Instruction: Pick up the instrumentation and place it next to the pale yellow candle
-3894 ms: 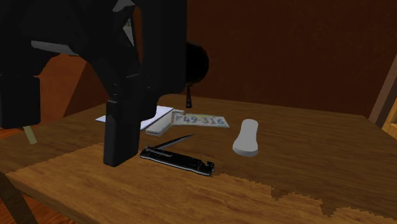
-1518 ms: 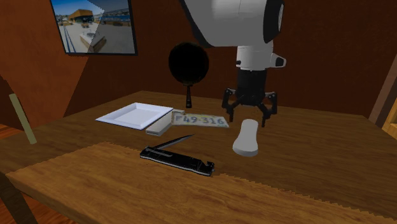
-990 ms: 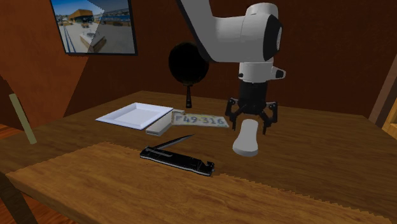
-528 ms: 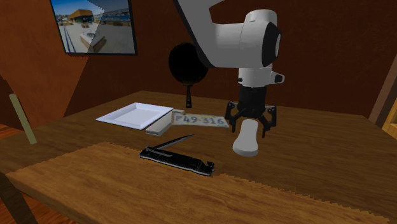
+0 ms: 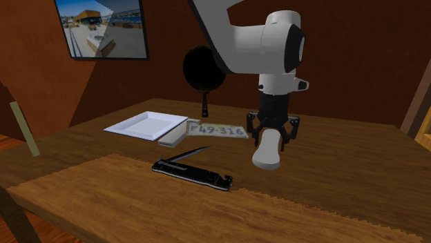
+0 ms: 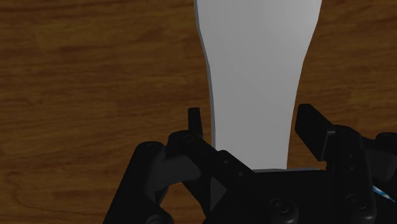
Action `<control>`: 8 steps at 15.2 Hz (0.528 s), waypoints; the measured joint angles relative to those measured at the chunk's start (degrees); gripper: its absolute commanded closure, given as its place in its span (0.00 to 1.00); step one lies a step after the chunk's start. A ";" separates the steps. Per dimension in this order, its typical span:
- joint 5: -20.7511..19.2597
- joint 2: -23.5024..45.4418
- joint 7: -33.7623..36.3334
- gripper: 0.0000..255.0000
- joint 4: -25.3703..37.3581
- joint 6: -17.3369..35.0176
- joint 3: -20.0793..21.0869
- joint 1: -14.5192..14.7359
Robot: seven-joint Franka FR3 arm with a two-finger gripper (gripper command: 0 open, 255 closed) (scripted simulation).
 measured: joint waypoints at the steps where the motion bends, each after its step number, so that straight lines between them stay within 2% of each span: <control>1: 0.00 -0.01 0.00 1.00 -0.01 0.00 0.00 0.00; 8: -0.19 -0.83 0.05 1.00 1.05 -1.85 -0.12 0.00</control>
